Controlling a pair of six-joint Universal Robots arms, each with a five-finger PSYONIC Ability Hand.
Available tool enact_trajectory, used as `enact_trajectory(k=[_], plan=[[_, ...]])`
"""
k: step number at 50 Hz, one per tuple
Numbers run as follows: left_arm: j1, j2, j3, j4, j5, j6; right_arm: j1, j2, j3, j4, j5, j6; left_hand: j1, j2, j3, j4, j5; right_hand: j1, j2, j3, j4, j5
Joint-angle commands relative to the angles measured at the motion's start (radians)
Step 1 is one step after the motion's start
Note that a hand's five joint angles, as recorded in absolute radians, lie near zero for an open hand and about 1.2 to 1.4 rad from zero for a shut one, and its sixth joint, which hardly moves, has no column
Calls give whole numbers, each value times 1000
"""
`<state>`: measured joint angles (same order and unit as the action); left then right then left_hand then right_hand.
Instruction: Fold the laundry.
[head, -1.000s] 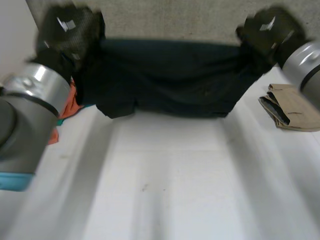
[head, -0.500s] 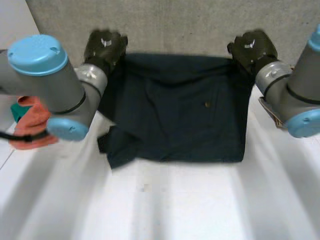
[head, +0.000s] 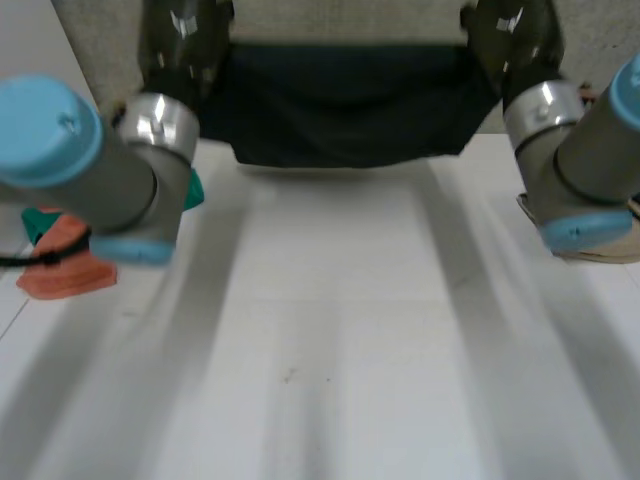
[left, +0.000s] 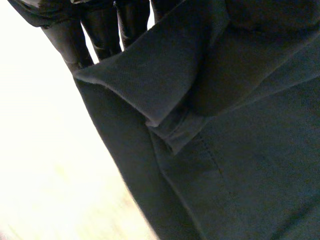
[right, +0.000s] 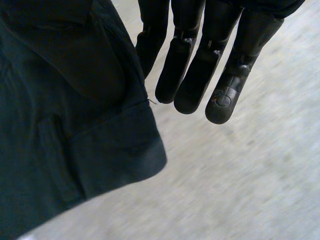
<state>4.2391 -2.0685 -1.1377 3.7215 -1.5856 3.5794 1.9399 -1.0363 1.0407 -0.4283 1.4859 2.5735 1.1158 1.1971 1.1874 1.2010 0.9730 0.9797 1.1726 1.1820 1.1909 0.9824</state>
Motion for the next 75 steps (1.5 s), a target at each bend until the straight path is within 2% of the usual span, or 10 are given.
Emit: enact_trajectory(k=[1, 15, 28, 31, 32, 33, 46, 55, 63, 75], plan=[[-21, 50, -390, -20, -59, 5, -3, 21, 222, 78, -47, -6, 280, 199, 209, 195, 249, 417, 224, 214, 205, 239], [-166, 199, -729, -307, -145, 25, -15, -146, 522, 564, -64, -59, 280, 199, 209, 195, 249, 417, 224, 214, 205, 239], [-229, 292, -789, -607, -149, 10, -59, -280, 737, 711, -53, -355, 261, 179, 189, 175, 229, 417, 224, 214, 205, 239], [-223, 304, -783, -608, -143, 9, -64, -280, 746, 705, -62, -351, -412, -493, -484, -497, -444, 417, 224, 214, 205, 239], [-222, 312, -774, -606, -145, 22, -64, -278, 746, 698, -64, -348, -874, -955, -946, -959, -906, 417, 224, 214, 205, 239], [-220, 318, -768, -604, -146, 24, -64, -278, 748, 691, -64, -343, -937, -1018, -1008, -1022, -969, 417, 224, 214, 205, 239], [-104, 375, -518, -453, -53, 24, -59, -274, 759, 608, -62, -319, -861, -943, -933, -947, -893, 417, 224, 214, 205, 239], [-35, -11, -234, -324, 151, 116, -55, -268, 768, 580, -64, -297, -638, -720, -710, -724, -670, 417, 224, 214, 205, 239], [8, -260, -61, -336, 217, 295, -52, -263, 779, 566, -64, -289, -503, -585, -575, -589, -535, 417, 224, 214, 205, 239], [16, -403, 15, -334, 289, 314, -58, -245, 779, 548, -64, -288, -374, -456, -446, -459, -406, 417, 224, 214, 205, 239]])
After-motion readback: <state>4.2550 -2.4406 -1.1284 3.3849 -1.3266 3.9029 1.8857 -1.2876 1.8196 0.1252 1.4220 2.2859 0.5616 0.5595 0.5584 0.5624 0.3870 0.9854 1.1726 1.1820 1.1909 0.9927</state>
